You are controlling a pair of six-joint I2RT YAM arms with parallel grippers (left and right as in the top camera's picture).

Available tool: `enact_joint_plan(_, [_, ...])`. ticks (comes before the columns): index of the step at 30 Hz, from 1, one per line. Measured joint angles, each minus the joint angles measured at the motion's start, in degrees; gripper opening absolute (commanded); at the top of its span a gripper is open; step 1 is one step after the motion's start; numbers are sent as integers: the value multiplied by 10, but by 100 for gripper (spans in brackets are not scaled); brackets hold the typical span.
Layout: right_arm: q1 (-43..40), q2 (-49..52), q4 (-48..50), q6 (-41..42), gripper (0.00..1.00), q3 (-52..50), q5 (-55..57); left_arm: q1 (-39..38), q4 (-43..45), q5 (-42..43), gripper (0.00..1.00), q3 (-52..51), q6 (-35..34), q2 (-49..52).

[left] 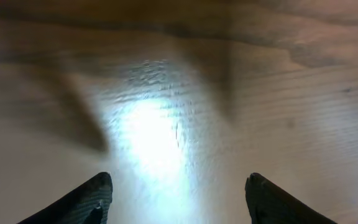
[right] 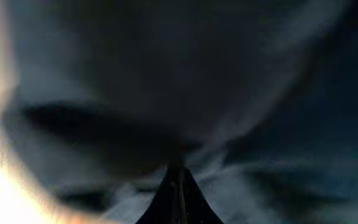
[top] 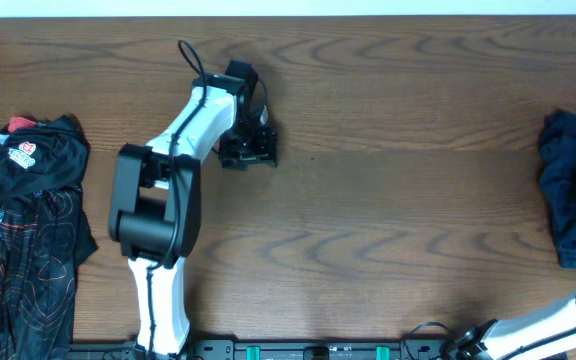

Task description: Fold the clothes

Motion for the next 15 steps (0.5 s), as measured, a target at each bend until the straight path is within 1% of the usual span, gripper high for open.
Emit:
enact_joint_plan(2, [2,-33,-11,0,1,0,8,0,-7,-9,73,-1,-1,-29])
enact_joint_plan(4, [-1,-59,-21,-1,1,3,16,0,-17,-14,72,-1,-1,-56])
enact_joint_plan(6, [-2,-74,-37,-7,1,9,22,0,-26,-18,72,-1,-1,-78])
enact_joint_plan(10, [3,-79,-67,-35,1,19,22,0,-29,-29,72,-1,-1,-87])
enact_joint_plan(12, [17,-79,-75,-51,1,19,18,1,-30,-40,72,-1,-1,-86])
enact_joint_plan(15, [80,-79,-82,-75,1,20,21,3,-30,-50,72,-1,-1,-86])
